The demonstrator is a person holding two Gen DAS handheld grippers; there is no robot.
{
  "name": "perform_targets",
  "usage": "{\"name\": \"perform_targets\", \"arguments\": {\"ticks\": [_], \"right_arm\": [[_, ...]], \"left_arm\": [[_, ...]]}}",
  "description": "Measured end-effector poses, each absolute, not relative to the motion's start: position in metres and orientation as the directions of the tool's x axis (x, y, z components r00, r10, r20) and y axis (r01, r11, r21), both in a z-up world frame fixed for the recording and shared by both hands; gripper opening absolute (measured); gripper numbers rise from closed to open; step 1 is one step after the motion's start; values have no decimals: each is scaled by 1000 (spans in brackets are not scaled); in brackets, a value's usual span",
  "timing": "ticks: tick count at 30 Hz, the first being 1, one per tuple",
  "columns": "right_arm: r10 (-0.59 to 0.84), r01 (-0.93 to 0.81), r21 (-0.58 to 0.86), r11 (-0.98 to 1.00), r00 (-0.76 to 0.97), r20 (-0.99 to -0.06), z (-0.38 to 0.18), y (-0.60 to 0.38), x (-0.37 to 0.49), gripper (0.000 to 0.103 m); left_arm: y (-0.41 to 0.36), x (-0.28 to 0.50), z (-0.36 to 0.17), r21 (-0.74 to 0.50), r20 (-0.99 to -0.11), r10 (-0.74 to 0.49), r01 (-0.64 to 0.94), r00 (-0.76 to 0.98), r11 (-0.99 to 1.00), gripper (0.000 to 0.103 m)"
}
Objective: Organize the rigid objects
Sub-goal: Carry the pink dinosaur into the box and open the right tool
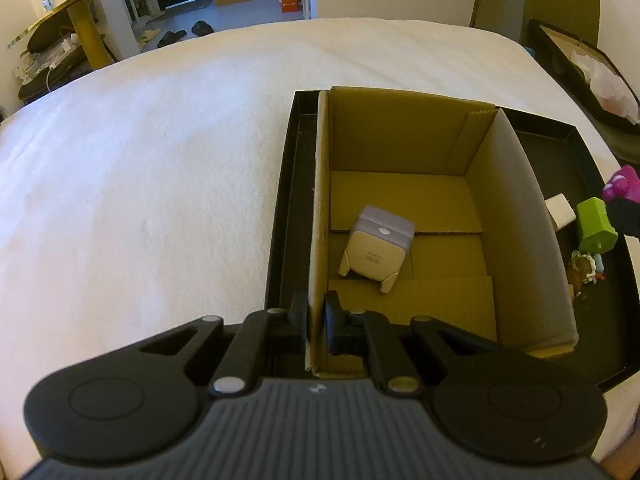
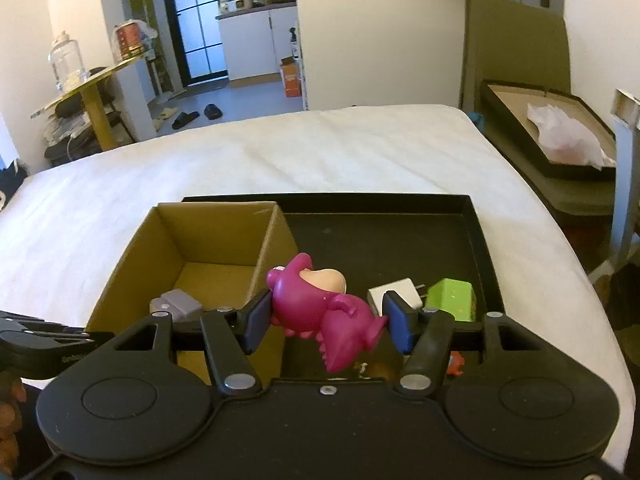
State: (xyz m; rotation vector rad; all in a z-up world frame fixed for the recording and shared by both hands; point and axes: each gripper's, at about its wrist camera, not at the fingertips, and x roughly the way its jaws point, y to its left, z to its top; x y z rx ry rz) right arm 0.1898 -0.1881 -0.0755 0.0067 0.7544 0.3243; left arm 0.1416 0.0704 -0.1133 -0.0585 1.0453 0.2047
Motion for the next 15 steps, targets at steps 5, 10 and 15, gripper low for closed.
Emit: {"name": "perform_targets", "arguments": {"ticks": [5, 10, 15], "right_arm": [[306, -320, 108, 941, 672, -674, -73, -171, 190, 58], [318, -355, 89, 930, 662, -679, -71, -156, 191, 58], [338, -401, 71, 913, 649, -682, -70, -140, 190, 58]], "left_arm": [[71, 141, -113, 52, -860, 141, -192, 490, 980, 8], [70, 141, -114, 50, -859, 139, -190, 493, 981, 8], [73, 140, -115, 34, -859, 126, -191, 495, 981, 8]]}}
